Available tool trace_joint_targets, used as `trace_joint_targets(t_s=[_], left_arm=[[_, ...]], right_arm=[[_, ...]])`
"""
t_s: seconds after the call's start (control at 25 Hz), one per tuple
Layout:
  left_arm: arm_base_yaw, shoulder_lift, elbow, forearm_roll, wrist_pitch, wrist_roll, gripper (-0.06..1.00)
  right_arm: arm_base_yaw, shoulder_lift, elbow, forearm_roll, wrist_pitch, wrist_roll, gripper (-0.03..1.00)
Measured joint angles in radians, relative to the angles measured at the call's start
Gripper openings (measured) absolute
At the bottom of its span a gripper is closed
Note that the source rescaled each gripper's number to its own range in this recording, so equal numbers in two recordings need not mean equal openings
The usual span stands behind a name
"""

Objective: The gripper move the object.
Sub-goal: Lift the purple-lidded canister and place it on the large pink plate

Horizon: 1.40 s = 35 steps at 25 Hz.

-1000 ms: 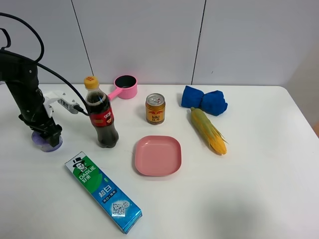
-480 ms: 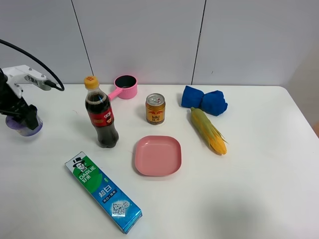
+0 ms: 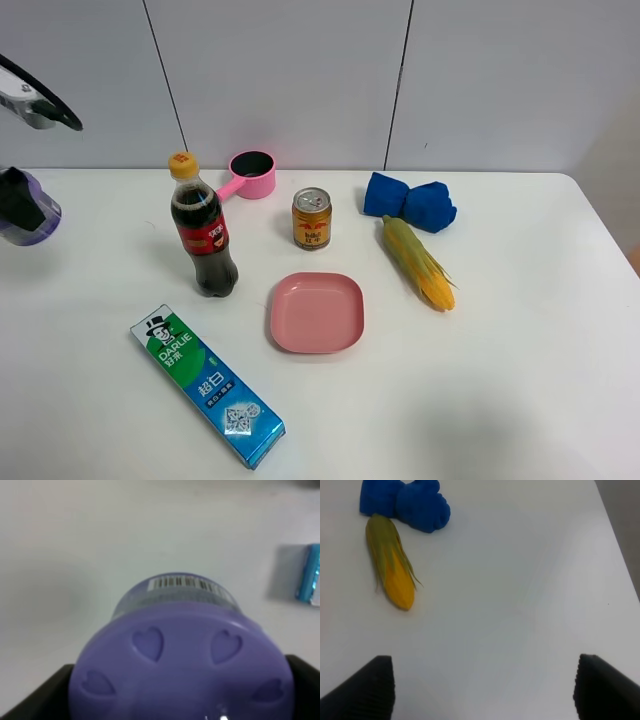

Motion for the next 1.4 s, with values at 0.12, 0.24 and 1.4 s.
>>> trace_joint_targets(t_s=[0.12, 0.24, 1.4], left_arm=[[-0.001, -0.085, 0.000, -0.002, 0.080, -0.044, 0.02], [-0.029, -0.166, 0.000, 0.000, 0.118, -0.086, 0.02], [-1.141, 0.000, -0.116, 0.067, 0.111, -0.454, 0.02]], right_arm=[[0.000, 0.000, 0.000, 0.000, 0.000, 0.000, 1.00], [0.000, 0.000, 0.000, 0.000, 0.000, 0.000, 1.00], [0.000, 0.000, 0.000, 0.000, 0.000, 0.000, 1.00]])
